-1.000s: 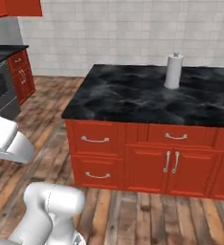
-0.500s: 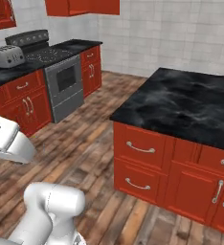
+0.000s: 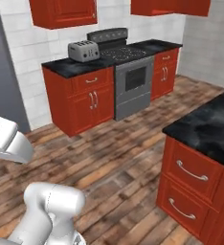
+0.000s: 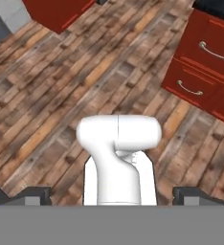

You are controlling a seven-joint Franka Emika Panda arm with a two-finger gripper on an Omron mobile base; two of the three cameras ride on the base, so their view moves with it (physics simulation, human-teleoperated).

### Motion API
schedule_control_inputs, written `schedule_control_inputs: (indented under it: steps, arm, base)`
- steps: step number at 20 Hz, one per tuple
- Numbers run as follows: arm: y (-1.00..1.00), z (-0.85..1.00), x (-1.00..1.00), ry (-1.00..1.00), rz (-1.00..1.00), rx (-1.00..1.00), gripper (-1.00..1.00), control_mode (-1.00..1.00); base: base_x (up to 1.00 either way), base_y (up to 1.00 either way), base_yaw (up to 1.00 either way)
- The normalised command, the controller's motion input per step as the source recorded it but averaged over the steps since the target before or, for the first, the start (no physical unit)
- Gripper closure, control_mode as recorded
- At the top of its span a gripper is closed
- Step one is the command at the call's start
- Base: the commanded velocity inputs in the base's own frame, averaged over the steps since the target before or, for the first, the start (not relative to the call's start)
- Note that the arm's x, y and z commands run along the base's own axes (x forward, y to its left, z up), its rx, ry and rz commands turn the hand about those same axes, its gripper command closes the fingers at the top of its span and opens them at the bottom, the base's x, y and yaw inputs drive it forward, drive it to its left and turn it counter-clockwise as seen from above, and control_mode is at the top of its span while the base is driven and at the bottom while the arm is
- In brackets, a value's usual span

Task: Close all open cabinet doors.

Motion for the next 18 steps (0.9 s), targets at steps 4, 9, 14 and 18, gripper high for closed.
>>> schedule_control_inputs:
  steps: [4, 9, 14, 18]
  arm:
    - [0.0, 0.0, 0.0, 0.0, 0.0, 0.0, -1.0, 1.0]
    - [0.0, 0.0, 0.0, 0.0, 0.0, 0.0, -1.0, 1.0]
    - [0.0, 0.0, 0.0, 0.0, 0.0, 0.0, -1.0, 1.0]
    - [0.0, 0.0, 0.0, 0.0, 0.0, 0.0, -1.0, 1.0]
  base:
    - [0.26, 0.06, 0.66]
    - [0.31, 0.1, 0.59]
    - [0.38, 0.1, 0.58]
    - [0.48, 0.03, 0.54]
